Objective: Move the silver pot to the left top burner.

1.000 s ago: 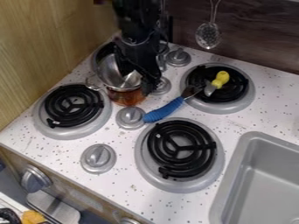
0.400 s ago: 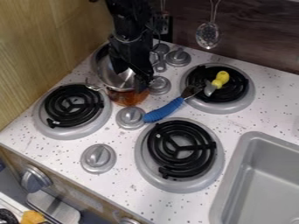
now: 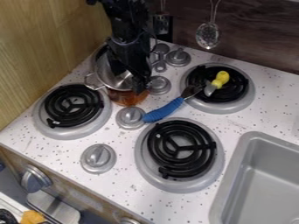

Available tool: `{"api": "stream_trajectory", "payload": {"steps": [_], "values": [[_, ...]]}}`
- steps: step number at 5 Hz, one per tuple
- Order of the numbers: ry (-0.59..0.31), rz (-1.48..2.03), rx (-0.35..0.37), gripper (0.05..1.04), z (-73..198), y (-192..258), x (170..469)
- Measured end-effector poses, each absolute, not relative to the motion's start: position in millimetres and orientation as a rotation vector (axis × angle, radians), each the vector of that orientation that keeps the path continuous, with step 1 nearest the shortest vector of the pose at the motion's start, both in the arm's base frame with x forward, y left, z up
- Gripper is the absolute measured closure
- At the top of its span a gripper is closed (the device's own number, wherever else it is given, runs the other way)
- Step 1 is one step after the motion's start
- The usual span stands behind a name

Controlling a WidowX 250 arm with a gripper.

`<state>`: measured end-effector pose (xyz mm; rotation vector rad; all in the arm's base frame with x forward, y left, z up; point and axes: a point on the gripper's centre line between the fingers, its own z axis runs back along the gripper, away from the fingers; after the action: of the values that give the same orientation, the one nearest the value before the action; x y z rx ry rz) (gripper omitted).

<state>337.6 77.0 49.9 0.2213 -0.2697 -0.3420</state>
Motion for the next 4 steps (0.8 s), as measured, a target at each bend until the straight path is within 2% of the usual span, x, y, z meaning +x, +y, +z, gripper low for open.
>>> {"api": "stream_trajectory", "payload": {"steps": [1,2,4], "values": [[-0.251,-0.322,0.23,0.085,51.6,79.1,336.3],[-0.234,-0.303,0.226,0.148,51.2,79.4,333.7],[-0.231,-0.291,0.195,0.712,50.9,73.8,333.3]]}}
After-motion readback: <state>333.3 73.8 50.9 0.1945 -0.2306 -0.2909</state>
